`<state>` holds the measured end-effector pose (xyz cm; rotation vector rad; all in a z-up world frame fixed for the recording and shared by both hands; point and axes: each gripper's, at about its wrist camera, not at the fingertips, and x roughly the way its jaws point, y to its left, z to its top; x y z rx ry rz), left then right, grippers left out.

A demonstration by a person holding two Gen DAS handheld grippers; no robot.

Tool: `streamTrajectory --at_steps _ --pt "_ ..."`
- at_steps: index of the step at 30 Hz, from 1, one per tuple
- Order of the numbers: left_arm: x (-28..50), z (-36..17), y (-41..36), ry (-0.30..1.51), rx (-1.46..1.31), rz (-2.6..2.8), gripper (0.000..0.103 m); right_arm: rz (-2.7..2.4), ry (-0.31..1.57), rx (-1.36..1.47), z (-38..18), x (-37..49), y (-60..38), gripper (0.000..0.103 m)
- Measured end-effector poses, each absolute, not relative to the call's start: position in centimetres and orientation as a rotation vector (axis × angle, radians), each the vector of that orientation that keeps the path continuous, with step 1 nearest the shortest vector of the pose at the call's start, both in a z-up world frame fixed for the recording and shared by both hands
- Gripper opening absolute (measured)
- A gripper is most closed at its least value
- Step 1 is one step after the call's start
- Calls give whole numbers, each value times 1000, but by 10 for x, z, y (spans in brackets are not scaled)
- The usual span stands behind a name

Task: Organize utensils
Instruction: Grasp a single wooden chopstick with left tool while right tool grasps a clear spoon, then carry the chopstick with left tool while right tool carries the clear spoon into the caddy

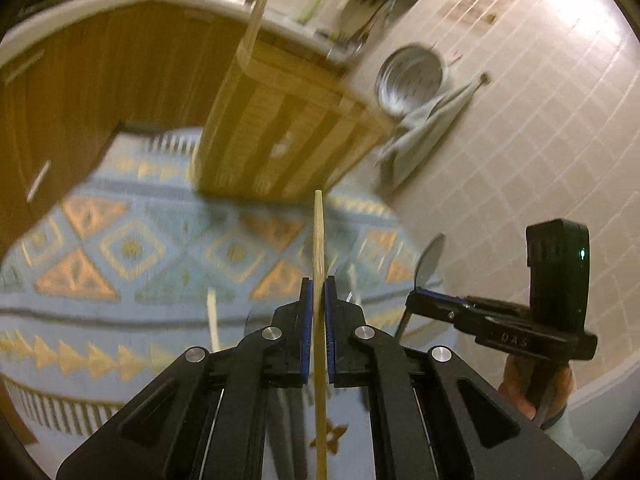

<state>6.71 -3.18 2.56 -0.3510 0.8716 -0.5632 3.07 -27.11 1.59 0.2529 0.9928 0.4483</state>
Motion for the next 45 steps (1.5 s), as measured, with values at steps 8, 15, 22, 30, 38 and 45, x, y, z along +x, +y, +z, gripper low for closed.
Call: streamTrajectory --at_steps 8,15,22,30,38,45 --pt "79 110 -37 567 -302 -542 3 484 731 256 94 43 -268 3" --pt "97 146 -41 458 -288 -529 3 470 720 250 112 68 -271 2" --pt "97 144 -36 444 -303 -524 3 460 719 282 105 65 -284 2" --pt "110 173 -43 215 -266 -482 3 400 609 263 147 74 -294 2" --pt "161 153 -58 91 -276 -345 3 303 531 154 165 111 -282 2" --pt "183 121 -69 82 -185 -222 3 275 569 116 139 156 -270 2"
